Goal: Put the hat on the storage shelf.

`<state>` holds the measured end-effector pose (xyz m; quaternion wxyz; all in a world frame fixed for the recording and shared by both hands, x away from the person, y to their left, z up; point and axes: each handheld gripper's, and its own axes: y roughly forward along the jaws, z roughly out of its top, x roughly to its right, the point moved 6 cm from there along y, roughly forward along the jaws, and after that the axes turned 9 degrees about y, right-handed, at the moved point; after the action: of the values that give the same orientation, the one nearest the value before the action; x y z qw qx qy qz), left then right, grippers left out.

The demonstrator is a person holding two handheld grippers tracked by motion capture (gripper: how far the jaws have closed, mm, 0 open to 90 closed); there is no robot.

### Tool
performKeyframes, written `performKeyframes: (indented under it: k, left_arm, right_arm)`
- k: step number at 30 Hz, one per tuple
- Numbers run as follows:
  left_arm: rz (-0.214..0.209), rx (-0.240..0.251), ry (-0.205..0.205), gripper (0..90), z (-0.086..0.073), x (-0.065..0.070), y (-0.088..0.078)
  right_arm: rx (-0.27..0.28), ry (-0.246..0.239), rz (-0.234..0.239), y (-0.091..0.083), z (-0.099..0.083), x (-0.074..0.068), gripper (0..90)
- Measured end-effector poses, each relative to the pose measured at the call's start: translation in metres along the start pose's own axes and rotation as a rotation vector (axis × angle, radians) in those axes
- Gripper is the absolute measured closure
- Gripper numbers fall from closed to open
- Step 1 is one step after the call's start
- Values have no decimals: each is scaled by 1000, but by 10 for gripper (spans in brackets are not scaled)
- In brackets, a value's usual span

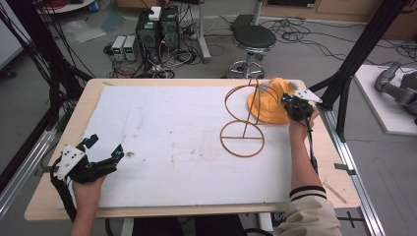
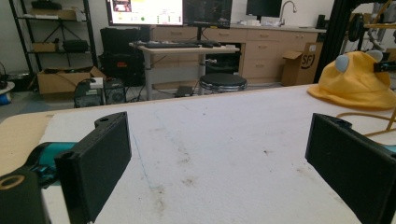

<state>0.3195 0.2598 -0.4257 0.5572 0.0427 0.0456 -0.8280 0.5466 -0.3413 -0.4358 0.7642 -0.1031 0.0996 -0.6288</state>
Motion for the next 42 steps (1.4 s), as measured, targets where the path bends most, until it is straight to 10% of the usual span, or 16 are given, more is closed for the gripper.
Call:
performKeyframes:
  k: [14, 31, 42]
  left_arm:
    - [-9, 4, 5, 74, 2, 3, 0]
    - [-1, 21, -2, 74, 5, 0, -4]
    - [11, 28, -12, 74, 5, -5, -7]
  right_arm:
    - [122, 90, -36, -27, 42, 16, 894]
    - [293, 31, -31, -65, 140, -6, 893]
    - [399, 42, 65, -97, 179, -32, 893]
